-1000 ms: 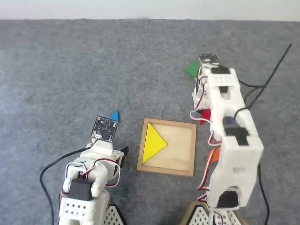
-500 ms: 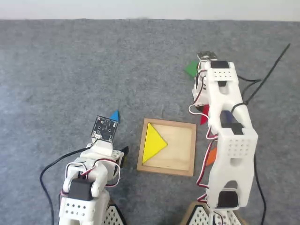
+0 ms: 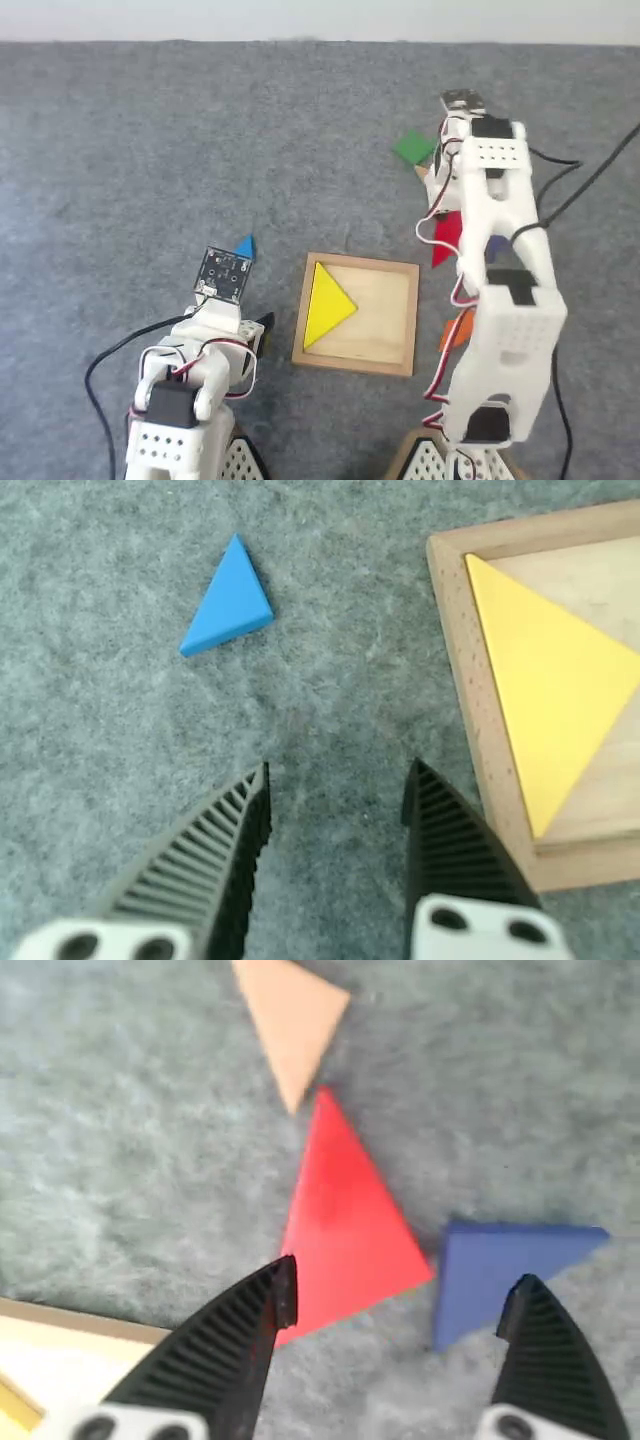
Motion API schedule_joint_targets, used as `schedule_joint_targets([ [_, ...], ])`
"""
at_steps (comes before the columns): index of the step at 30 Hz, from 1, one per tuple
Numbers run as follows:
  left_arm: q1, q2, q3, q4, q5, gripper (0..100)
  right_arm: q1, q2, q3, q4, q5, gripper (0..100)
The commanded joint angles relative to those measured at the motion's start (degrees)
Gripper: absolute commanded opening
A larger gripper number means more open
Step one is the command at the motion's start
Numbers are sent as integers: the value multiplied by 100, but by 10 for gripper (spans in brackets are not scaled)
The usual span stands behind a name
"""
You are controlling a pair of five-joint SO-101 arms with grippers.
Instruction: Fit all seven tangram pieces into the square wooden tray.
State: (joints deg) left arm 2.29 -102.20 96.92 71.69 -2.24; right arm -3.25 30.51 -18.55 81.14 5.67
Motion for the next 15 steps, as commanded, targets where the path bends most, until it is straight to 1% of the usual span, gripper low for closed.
schedule_joint_targets([
  [1,26,-44,-40,-26,-9,207,-426,-1042,985,-813,-35,317],
  [4,26,-44,-40,-26,-9,207,-629,-1165,1635,-1279,-35,314],
  [9,26,-44,-40,-26,-9,207,-593,-708,1785,-1305,-26,314],
  [11,26,-44,-40,-26,-9,207,-514,-523,1785,-1332,-70,314],
  [15,26,-44,-40,-26,-9,207,-57,-444,1618,-1323,-229,314],
])
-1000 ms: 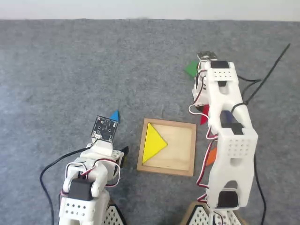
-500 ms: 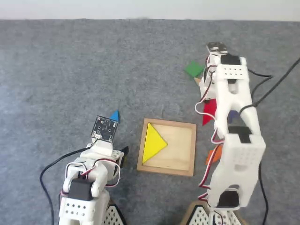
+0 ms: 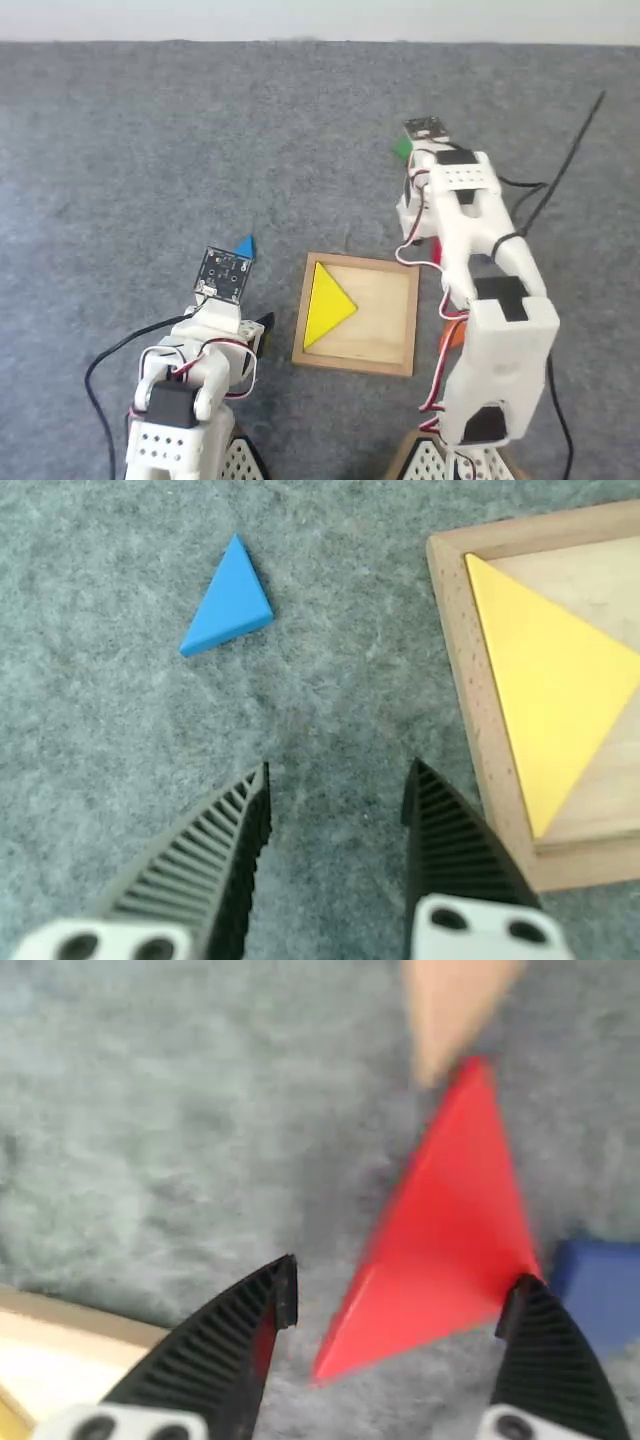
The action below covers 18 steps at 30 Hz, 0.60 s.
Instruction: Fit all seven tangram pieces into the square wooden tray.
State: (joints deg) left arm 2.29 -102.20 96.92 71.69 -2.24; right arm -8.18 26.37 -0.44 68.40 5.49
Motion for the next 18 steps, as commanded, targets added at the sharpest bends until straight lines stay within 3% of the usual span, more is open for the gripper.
schedule_joint_targets([
  [1,26,-44,-40,-26,-9,207,523,-13,-229,-40,-264,314],
  [14,26,-44,-40,-26,-9,207,532,198,-589,-84,-202,314],
  [18,26,-44,-40,-26,-9,207,532,198,-862,-13,651,314],
])
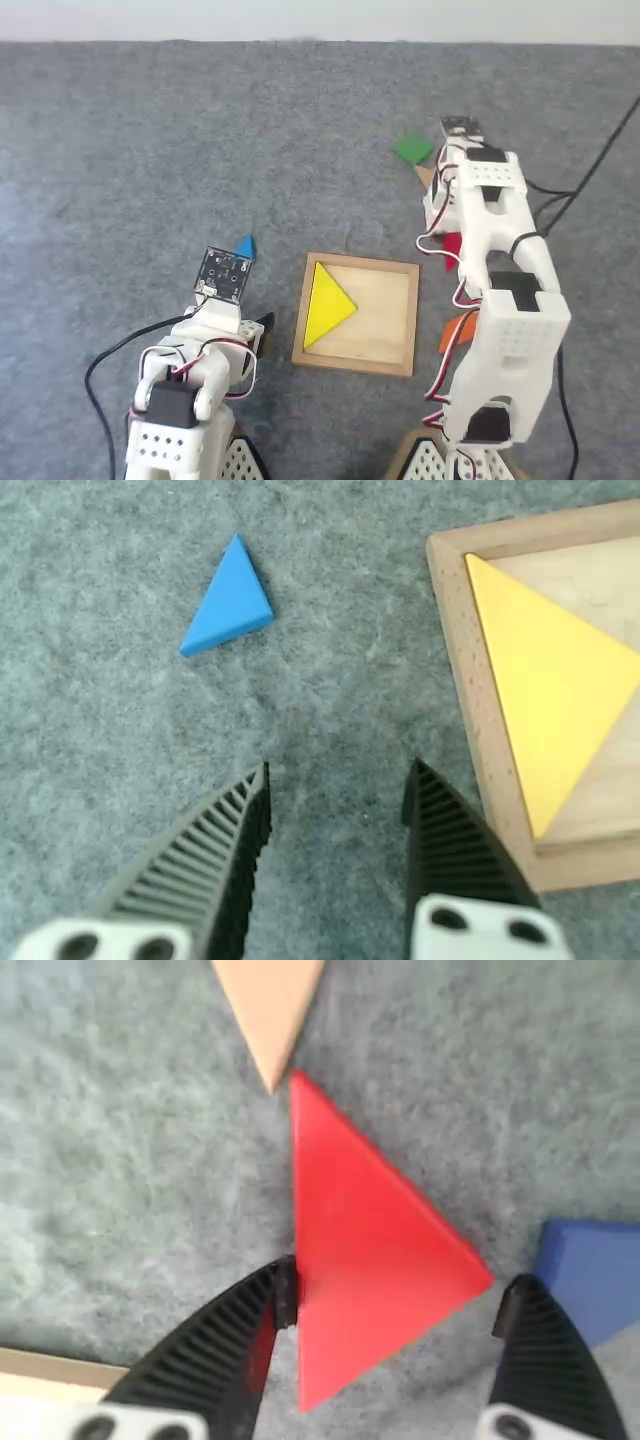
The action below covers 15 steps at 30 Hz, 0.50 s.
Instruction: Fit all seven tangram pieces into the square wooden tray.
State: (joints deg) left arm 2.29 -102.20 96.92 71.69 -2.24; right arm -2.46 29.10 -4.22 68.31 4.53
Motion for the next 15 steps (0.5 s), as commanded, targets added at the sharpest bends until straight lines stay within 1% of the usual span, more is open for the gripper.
schedule_joint_targets([
  [1,26,-44,-40,-26,-9,207,-40,-75,-484,31,1002,314],
  [4,26,-44,-40,-26,-9,207,-84,40,-492,154,1626,314],
  [6,26,-44,-40,-26,-9,207,-84,224,-510,136,1802,314],
  [10,26,-44,-40,-26,-9,207,-84,479,-615,198,1811,314],
  [15,26,-44,-40,-26,-9,207,-22,541,-765,813,1574,314],
])
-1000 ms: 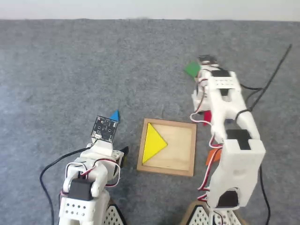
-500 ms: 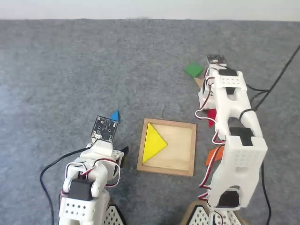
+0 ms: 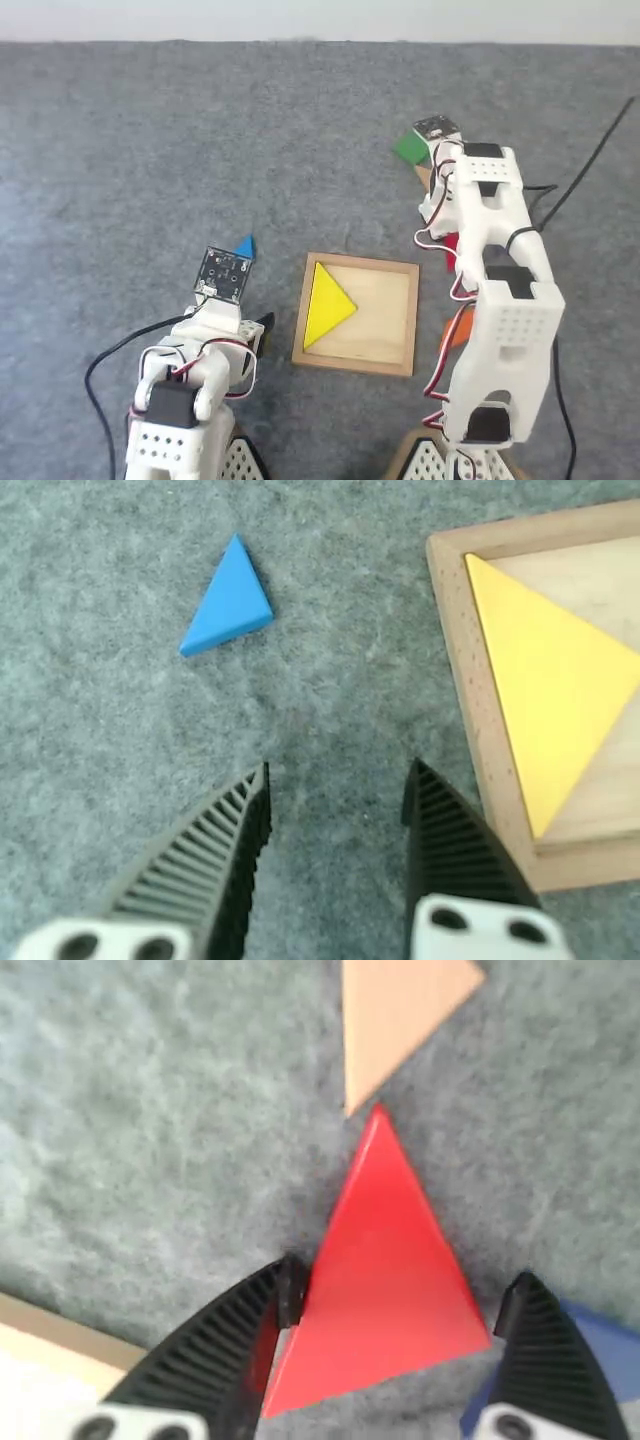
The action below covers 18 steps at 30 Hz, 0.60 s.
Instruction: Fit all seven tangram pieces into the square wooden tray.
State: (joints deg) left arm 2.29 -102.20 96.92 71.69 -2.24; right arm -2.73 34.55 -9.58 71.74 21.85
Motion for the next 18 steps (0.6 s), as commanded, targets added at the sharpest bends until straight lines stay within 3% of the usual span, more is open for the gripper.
schedule_joint_targets([
  [1,26,-44,-40,-26,-9,207,40,-4,-229,593,-158,312],
  [5,26,-44,-40,-26,-9,207,207,-84,-246,963,-246,266],
  [18,26,-44,-40,-26,-9,207,224,-655,-290,1464,-1134,268],
])
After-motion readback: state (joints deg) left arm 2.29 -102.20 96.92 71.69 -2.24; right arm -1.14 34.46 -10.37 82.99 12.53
